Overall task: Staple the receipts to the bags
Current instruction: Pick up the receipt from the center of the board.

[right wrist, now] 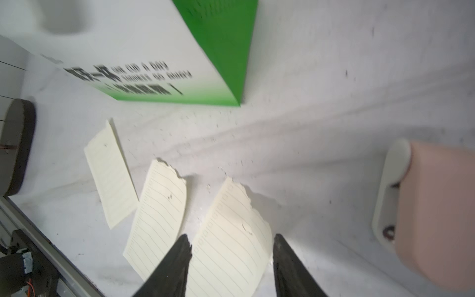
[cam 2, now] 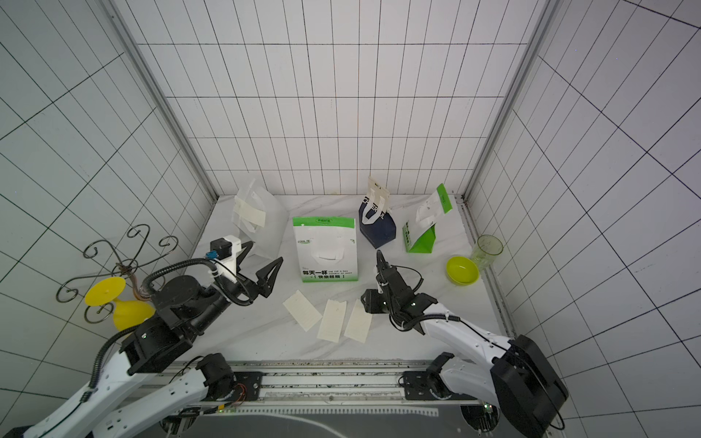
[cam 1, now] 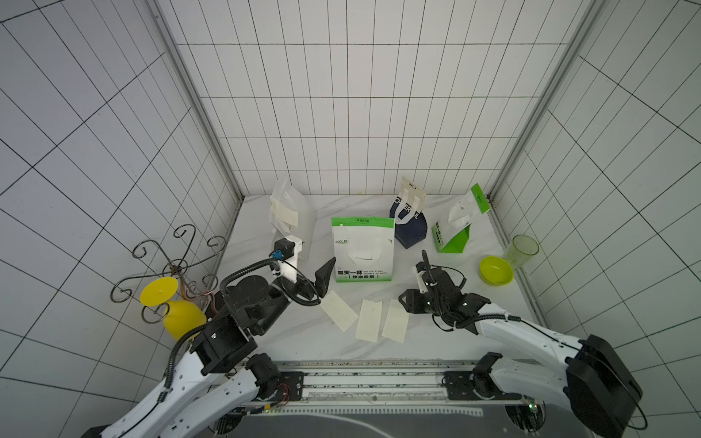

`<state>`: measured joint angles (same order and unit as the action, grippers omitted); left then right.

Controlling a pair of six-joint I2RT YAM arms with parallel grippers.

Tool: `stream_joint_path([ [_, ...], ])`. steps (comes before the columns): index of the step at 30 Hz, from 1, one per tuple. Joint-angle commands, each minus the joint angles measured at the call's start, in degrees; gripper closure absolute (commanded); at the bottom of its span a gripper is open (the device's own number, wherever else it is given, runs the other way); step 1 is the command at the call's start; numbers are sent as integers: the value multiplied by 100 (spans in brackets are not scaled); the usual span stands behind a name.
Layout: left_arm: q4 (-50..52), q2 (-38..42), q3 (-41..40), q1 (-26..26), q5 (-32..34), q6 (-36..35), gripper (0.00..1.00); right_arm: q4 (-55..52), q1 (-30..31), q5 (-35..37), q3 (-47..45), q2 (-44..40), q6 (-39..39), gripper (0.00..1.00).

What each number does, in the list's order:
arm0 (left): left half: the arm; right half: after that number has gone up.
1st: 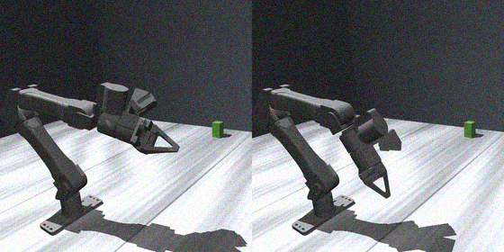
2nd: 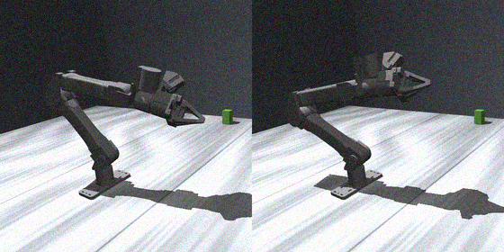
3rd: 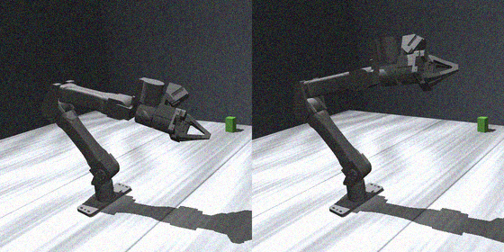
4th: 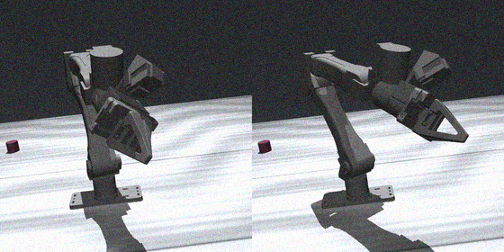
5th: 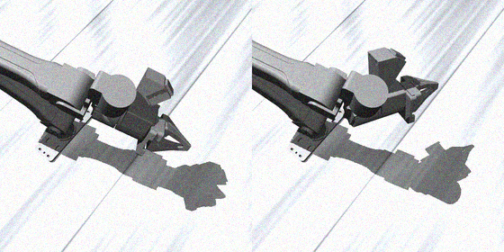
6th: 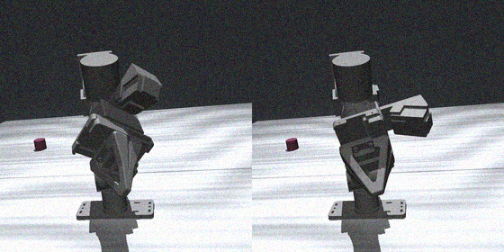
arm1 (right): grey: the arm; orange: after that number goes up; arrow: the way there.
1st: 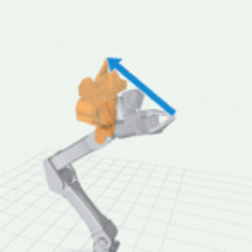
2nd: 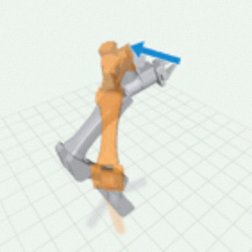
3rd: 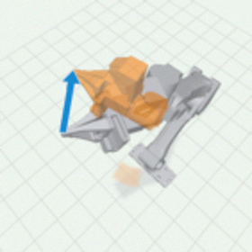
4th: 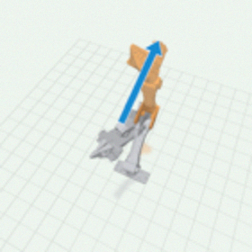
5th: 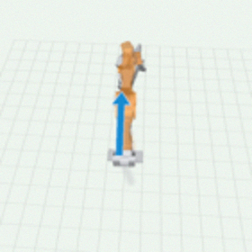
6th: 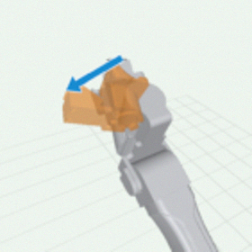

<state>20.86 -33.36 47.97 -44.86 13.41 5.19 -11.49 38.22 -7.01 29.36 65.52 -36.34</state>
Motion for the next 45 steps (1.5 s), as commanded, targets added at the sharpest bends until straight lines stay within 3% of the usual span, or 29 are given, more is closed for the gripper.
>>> stream_joint_path([
  [1,80,86,-24,1,-31,63,2,-372,43,55,-230,93,-407,47],
  [11,200,10,55,3,-11,-1,2,879,-25,-535,-458,1026,-254,56],
  [14,190,-37,55,3,-3,3,2,1014,-29,-560,-448,1142,-166,66],
  [19,197,-172,146,-1,123,-8,2,1048,-38,-457,-484,924,-20,98],
  [23,193,-404,354,98,232,-140,2,942,4,-289,-301,165,559,100],
  [25,125,-624,499,468,-129,-143,2,940,4,-354,-161,-291,1026,100],
  [29,-380,-1247,781,1847,-1893,208,2,829,20,-755,445,-926,1898,100],
  [33,-1253,-2129,1106,2817,-3755,605,2,993,24,-1444,1046,-1001,2437,100],
  [36,-1841,-2725,1321,2999,-4465,496,2,1149,27,-1824,1595,-661,2691,100],
  [40,-1412,-3659,1996,3048,-4831,-88,5,1197,-12,-1932,2462,32,2993,100],
  [45,-1364,-4255,2264,3164,-5049,-413,8,1091,-78,-1960,3672,1134,3380,100],
])
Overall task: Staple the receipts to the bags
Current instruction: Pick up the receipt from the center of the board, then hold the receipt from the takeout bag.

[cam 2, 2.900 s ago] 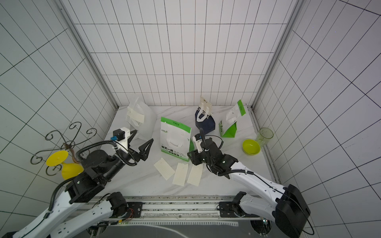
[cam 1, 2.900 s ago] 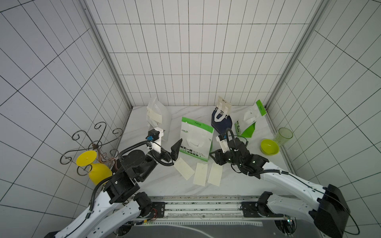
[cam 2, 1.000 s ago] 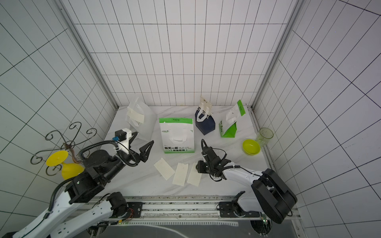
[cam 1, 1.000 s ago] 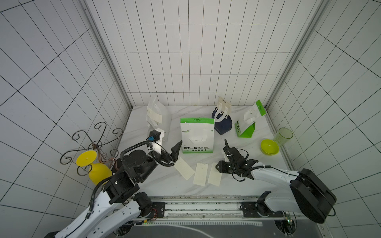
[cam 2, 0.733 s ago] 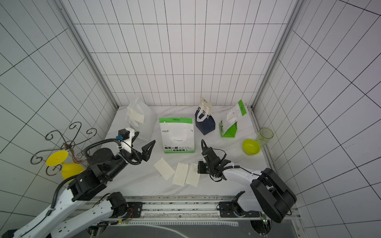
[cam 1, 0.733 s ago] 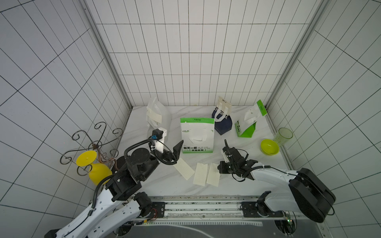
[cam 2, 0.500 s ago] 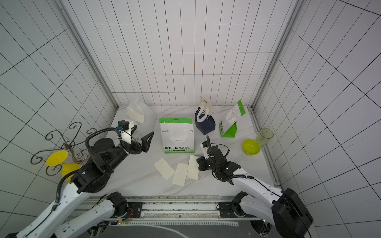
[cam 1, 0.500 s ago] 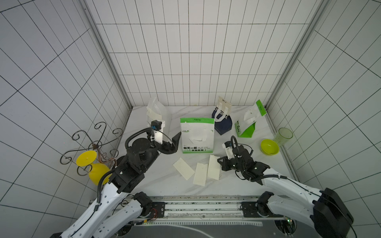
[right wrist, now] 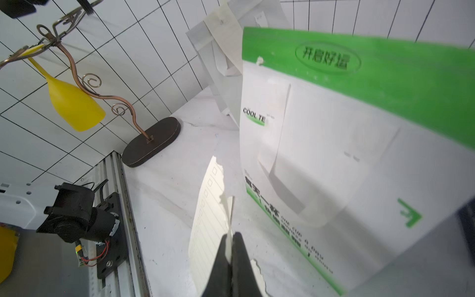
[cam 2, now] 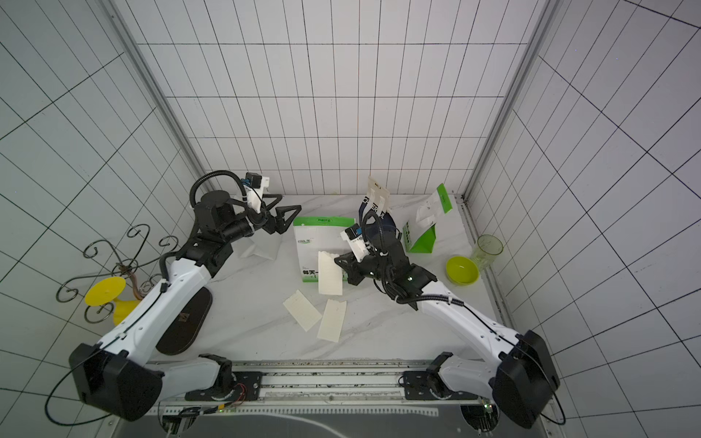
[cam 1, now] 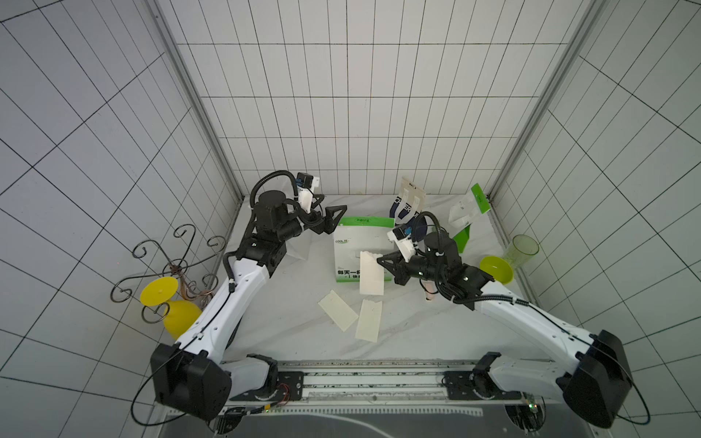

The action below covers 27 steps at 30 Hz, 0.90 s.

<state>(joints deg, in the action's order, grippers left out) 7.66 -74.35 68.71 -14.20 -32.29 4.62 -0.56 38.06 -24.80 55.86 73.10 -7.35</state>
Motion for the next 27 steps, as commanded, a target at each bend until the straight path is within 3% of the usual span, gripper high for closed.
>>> stream_joint_path([
  [1,-44,-234,213,117,-553,-415,8,-58,-81,-167,1215,540,542,100],
  [8,-97,-869,418,228,-1427,-624,10,-241,-314,-33,2274,1541,733,100],
  [17,16,-1478,673,227,-1762,-883,13,-676,-378,360,3162,2266,859,100],
  [27,188,-1603,623,209,-1987,-1064,33,-591,-415,567,3206,2410,728,100],
])
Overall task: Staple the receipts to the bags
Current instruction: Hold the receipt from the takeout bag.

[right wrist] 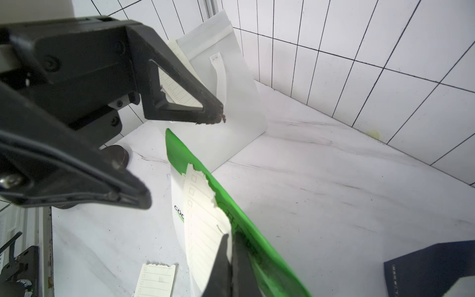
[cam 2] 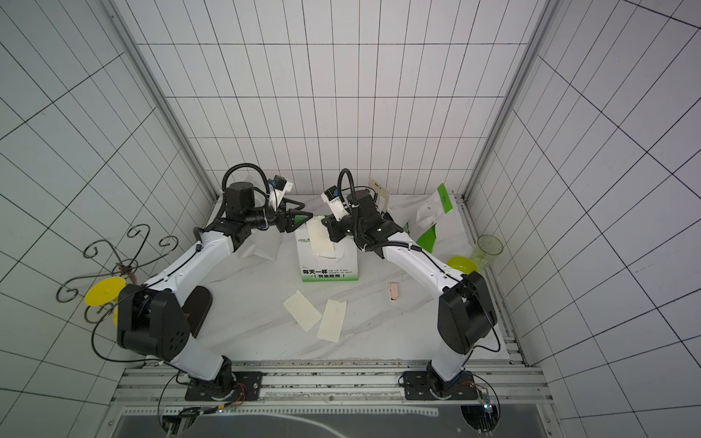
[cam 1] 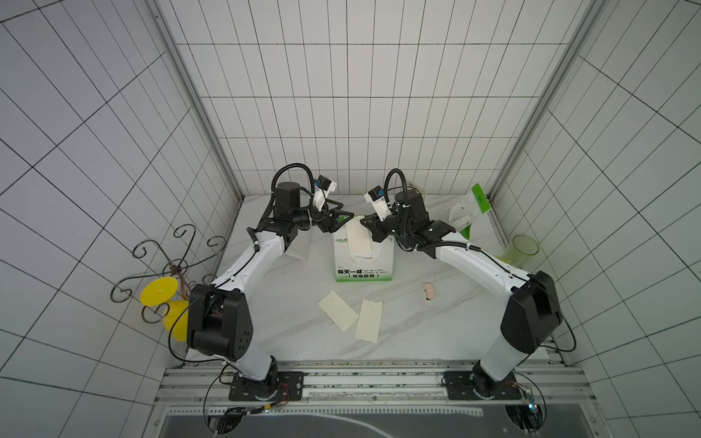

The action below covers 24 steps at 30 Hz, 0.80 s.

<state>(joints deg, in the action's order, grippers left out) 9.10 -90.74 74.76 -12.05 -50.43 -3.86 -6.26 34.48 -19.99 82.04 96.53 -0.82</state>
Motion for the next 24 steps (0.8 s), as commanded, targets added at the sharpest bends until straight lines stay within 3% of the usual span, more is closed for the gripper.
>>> stream_joint_path([
  [1,73,33,-1,-9,-150,-241,35,-11,-58,74,576,68,58,100],
  [5,224,14,17,-101,30,-357,38,135,-62,134,386,-36,-31,100],
  [8,255,-18,61,-152,186,-381,28,215,-63,130,234,-128,-128,100],
  [10,329,-74,153,-156,162,-405,28,346,-56,126,93,-193,-235,100],
  [17,527,-60,121,-174,142,-536,38,303,-29,321,-40,-283,-294,100],
  [24,681,-84,179,-293,124,-607,39,387,30,408,-499,-494,-397,100],
])
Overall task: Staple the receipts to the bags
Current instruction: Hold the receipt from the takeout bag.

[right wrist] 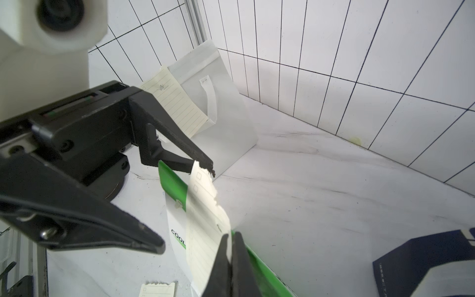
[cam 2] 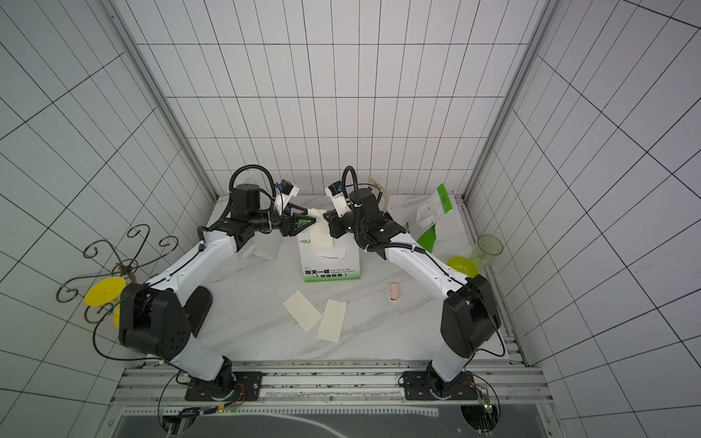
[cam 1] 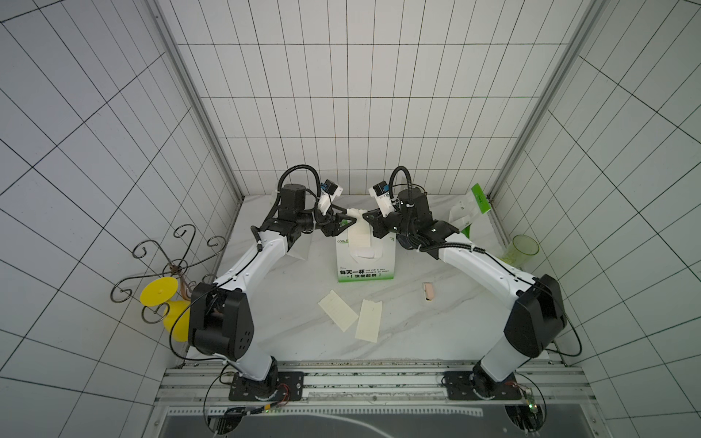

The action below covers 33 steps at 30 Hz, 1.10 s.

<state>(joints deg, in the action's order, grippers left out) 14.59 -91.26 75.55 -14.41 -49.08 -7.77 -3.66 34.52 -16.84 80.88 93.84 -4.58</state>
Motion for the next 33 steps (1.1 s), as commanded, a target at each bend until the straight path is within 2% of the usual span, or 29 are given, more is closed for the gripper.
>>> stream_joint_path([
  [1,143,-27,100,-62,1,-216,39,139,27,63,-435,-235,-10,100],
  [13,219,30,63,-80,131,-244,38,123,82,77,-768,-327,222,100],
  [22,281,-14,92,-79,169,-321,52,35,97,120,-457,-157,194,100],
  [27,294,-48,109,-94,168,-344,54,105,112,115,-511,-151,157,100],
  [33,316,-45,101,-108,211,-389,67,136,107,146,-495,-77,150,100],
])
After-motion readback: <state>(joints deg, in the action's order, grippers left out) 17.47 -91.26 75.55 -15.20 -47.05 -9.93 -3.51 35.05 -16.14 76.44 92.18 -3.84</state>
